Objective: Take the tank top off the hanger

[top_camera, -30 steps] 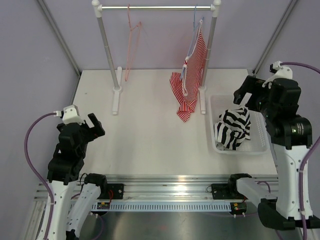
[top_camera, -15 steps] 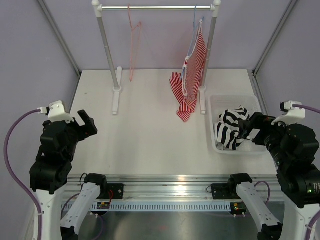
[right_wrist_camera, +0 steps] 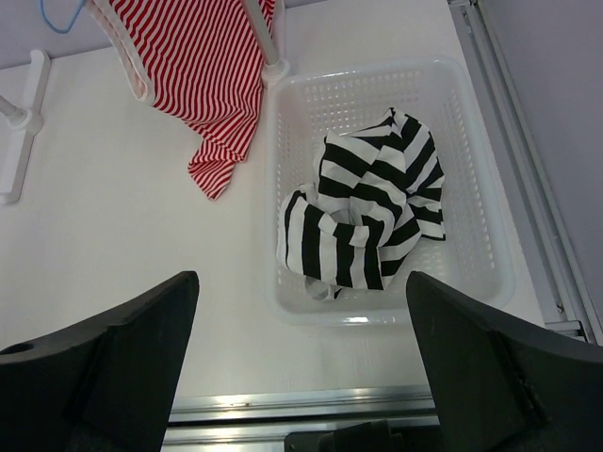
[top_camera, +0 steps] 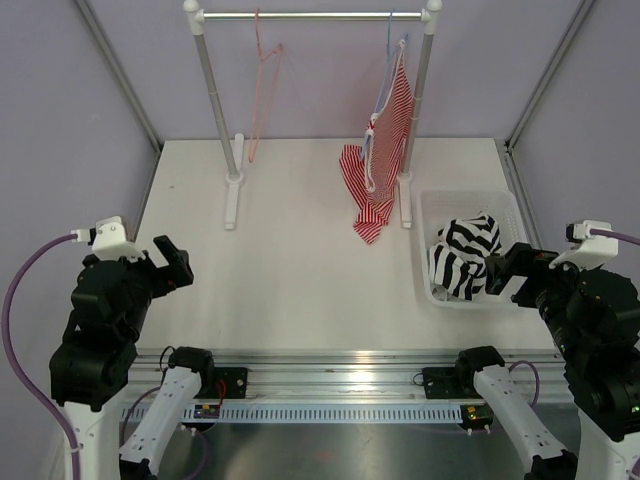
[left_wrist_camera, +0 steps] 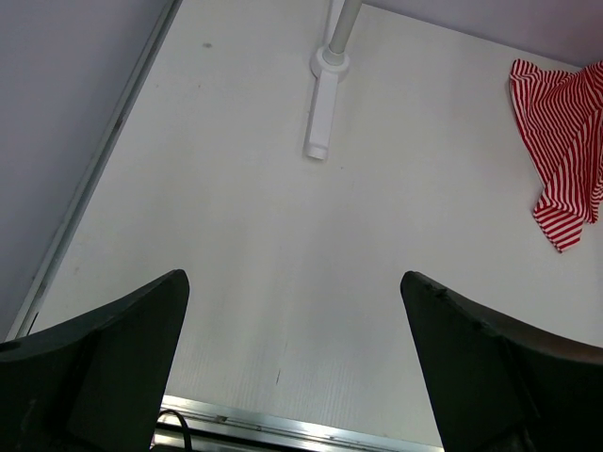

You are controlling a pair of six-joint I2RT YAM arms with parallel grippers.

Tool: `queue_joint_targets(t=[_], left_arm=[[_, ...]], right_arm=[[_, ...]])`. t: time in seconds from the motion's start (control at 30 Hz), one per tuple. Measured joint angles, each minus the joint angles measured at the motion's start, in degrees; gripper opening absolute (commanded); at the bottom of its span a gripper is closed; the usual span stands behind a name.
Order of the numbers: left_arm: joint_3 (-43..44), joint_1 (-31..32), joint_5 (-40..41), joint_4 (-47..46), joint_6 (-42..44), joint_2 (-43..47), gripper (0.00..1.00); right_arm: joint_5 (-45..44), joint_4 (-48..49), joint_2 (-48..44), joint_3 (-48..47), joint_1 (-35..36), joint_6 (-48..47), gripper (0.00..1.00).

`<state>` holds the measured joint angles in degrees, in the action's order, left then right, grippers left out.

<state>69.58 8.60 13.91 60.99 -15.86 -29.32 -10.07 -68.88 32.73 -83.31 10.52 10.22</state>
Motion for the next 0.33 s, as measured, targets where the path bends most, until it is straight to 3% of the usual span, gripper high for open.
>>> queue_joint_targets(t=[0.33], left_arm=[[-0.8, 0.0, 0.0, 0.0, 0.0, 0.3, 0.99]], right_arm=[[-0.7, 0.1, 0.0, 0.4, 0.3, 0.0, 1.0]])
